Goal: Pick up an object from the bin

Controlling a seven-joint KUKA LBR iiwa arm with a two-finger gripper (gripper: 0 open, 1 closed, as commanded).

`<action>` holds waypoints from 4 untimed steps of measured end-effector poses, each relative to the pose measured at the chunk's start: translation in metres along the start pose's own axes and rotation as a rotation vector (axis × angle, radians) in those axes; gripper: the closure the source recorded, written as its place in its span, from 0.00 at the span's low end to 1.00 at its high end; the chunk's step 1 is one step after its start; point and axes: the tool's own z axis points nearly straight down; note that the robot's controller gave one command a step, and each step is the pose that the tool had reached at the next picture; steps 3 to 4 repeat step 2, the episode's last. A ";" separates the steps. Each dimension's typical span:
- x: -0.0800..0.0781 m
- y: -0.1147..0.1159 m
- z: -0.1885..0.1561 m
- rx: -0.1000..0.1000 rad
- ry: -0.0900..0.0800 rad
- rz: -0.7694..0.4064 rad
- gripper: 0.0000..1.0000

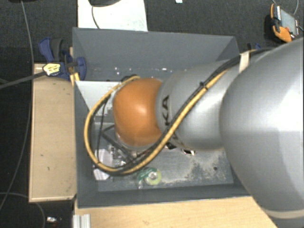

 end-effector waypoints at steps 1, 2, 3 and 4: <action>0.000 0.000 -0.025 0.000 0.001 0.002 1.00; 0.000 0.000 -0.050 0.000 0.000 0.002 1.00; 0.000 0.000 -0.050 0.000 0.000 0.002 1.00; 0.000 0.000 -0.050 0.000 0.000 0.002 1.00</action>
Offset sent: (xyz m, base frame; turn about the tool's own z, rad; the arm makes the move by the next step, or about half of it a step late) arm 0.0002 -0.0001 0.0187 0.0015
